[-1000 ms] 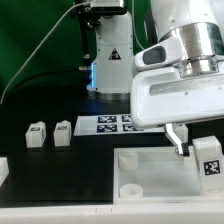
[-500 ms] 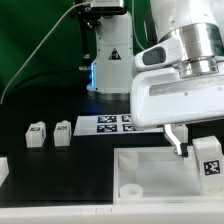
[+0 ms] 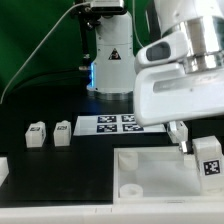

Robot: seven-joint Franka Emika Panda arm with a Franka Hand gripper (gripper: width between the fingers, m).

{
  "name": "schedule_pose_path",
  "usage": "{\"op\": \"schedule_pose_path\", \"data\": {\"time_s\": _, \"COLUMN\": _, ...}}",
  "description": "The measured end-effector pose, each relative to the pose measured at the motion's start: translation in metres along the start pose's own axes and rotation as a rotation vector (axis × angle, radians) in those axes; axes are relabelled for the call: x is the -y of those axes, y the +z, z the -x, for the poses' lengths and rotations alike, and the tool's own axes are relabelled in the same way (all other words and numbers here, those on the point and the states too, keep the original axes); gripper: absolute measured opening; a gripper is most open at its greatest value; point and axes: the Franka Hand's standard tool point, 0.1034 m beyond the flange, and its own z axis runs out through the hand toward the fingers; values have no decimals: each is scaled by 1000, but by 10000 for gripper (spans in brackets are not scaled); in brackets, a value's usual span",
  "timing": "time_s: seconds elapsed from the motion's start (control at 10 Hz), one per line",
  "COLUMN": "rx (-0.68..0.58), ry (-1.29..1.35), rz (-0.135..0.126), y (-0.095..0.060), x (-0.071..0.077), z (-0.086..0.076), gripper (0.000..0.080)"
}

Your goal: Assemble one leg

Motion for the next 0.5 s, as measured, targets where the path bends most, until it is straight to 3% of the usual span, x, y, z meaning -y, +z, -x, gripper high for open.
{"op": "schedule_pose_path", "data": {"time_s": 0.3, "rx": 322, "ry": 26, "rz": -55, "y": 0, "x": 0, "z": -9, "gripper": 649}}
{"op": "schedule_pose_path", "data": {"time_s": 0.5, "rx": 436, "ry": 35, "rz": -70, "y": 5, "x": -2, "z": 2, "gripper": 649}}
